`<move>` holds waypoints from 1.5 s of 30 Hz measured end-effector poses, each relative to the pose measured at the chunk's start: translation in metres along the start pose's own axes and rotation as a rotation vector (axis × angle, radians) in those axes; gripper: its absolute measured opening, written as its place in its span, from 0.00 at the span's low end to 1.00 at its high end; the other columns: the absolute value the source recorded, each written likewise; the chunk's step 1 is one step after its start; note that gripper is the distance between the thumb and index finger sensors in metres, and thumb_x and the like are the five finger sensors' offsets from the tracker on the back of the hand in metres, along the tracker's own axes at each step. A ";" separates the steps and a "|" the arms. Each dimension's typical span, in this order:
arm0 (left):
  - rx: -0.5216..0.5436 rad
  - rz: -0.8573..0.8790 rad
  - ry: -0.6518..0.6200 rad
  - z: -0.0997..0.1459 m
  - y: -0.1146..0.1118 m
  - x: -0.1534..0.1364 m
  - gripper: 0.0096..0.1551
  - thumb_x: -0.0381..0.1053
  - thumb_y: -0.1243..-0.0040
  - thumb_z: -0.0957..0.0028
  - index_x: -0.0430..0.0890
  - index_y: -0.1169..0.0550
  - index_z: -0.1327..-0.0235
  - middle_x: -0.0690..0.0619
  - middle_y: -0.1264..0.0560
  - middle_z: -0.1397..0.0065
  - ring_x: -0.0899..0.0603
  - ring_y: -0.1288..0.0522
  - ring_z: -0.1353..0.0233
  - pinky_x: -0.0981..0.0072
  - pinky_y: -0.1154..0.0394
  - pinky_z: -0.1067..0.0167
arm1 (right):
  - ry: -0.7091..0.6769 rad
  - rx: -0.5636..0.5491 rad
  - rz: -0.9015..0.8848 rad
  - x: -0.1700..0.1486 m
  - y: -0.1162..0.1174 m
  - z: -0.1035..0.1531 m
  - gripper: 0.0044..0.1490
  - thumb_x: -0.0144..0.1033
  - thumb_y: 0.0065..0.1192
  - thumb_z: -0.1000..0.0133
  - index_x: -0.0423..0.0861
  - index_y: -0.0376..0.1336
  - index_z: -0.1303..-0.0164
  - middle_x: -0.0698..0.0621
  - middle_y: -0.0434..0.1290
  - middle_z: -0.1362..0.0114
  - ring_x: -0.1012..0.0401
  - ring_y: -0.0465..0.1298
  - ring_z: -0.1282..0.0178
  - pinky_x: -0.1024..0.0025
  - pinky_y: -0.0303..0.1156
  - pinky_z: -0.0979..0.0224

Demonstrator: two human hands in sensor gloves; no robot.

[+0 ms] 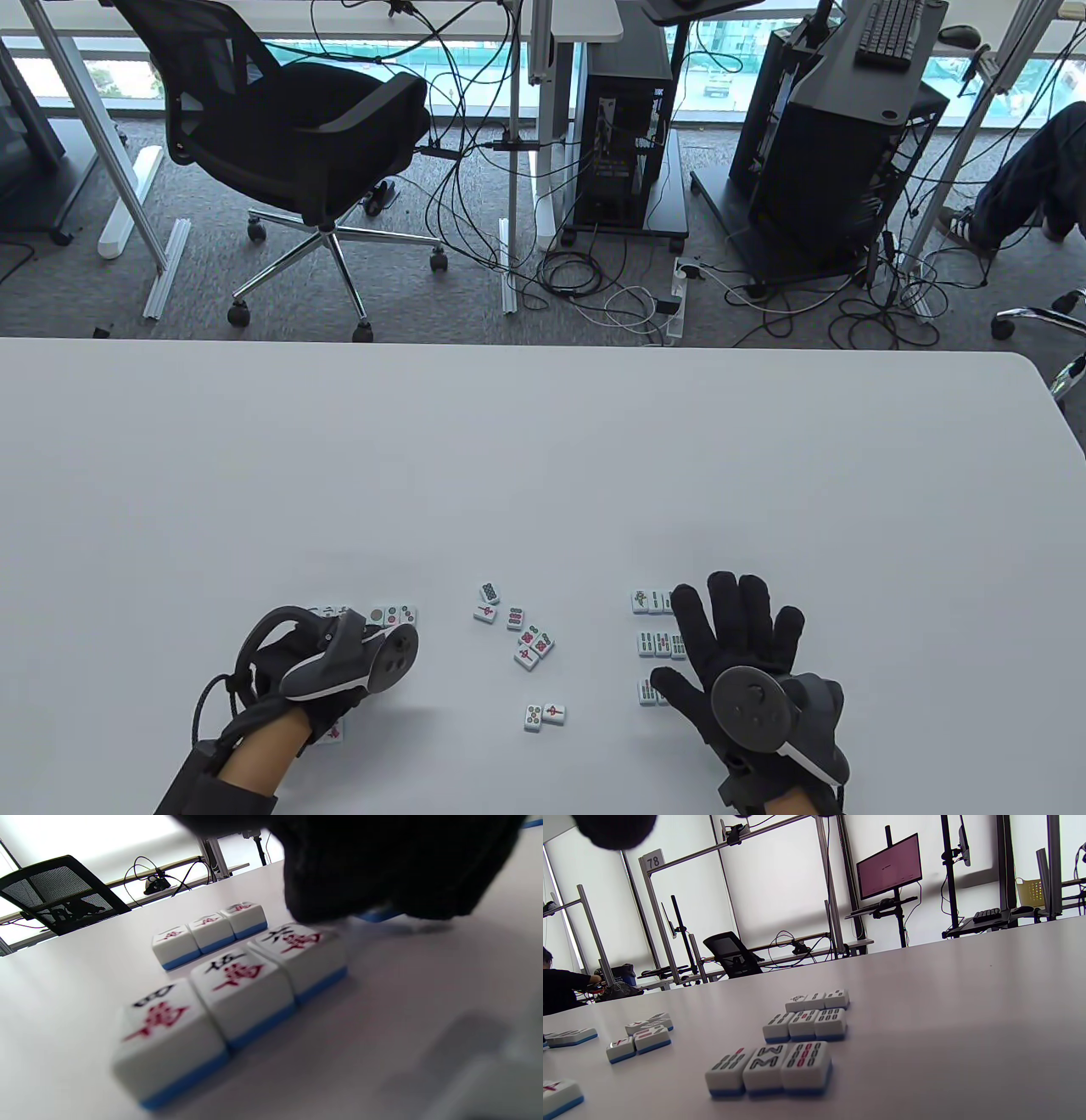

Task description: Mahjong suit sorting

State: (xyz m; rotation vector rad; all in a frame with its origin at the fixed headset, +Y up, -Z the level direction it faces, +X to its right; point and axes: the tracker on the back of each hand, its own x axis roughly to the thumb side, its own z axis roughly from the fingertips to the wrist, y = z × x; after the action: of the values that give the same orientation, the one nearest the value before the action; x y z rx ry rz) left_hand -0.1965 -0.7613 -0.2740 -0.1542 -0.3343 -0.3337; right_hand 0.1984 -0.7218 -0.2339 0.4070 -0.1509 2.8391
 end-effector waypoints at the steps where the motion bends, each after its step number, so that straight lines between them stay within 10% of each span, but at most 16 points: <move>1: -0.002 -0.012 0.005 0.000 -0.001 0.001 0.35 0.64 0.30 0.69 0.47 0.17 0.51 0.66 0.15 0.76 0.55 0.21 0.83 0.64 0.22 0.78 | 0.000 0.000 -0.001 0.000 0.000 0.000 0.53 0.67 0.46 0.47 0.60 0.33 0.18 0.43 0.31 0.12 0.40 0.29 0.16 0.28 0.30 0.23; 11: 0.055 -0.010 -0.020 0.010 0.022 0.012 0.36 0.66 0.31 0.70 0.49 0.17 0.51 0.65 0.15 0.73 0.55 0.20 0.82 0.64 0.21 0.76 | 0.001 0.000 -0.003 0.000 0.000 0.000 0.53 0.67 0.46 0.47 0.60 0.33 0.18 0.43 0.31 0.12 0.40 0.29 0.16 0.28 0.30 0.23; 22: 0.174 -0.043 -0.353 0.012 0.058 0.119 0.38 0.68 0.32 0.70 0.50 0.19 0.47 0.66 0.14 0.71 0.55 0.19 0.80 0.64 0.20 0.75 | -0.006 -0.001 -0.004 0.001 0.001 0.000 0.53 0.67 0.46 0.47 0.60 0.33 0.18 0.43 0.31 0.12 0.40 0.29 0.16 0.28 0.30 0.23; 30: 0.154 -0.118 -0.350 -0.005 0.055 0.157 0.39 0.68 0.32 0.70 0.49 0.19 0.47 0.65 0.15 0.72 0.55 0.19 0.81 0.64 0.21 0.76 | -0.013 -0.008 -0.016 0.002 0.000 0.000 0.53 0.67 0.46 0.47 0.60 0.32 0.18 0.43 0.31 0.12 0.41 0.29 0.16 0.28 0.30 0.23; 45: 0.075 -0.009 -0.299 -0.009 0.062 0.131 0.35 0.65 0.30 0.68 0.47 0.18 0.51 0.66 0.15 0.73 0.55 0.19 0.81 0.64 0.21 0.75 | -0.014 -0.004 -0.011 0.002 0.001 0.000 0.53 0.67 0.46 0.47 0.60 0.33 0.18 0.43 0.31 0.12 0.40 0.29 0.16 0.28 0.30 0.23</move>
State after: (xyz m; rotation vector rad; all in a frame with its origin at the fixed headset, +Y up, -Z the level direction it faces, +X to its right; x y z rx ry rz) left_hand -0.0558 -0.7437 -0.2431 -0.1286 -0.6429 -0.3065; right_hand 0.1966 -0.7225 -0.2330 0.4259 -0.1571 2.8255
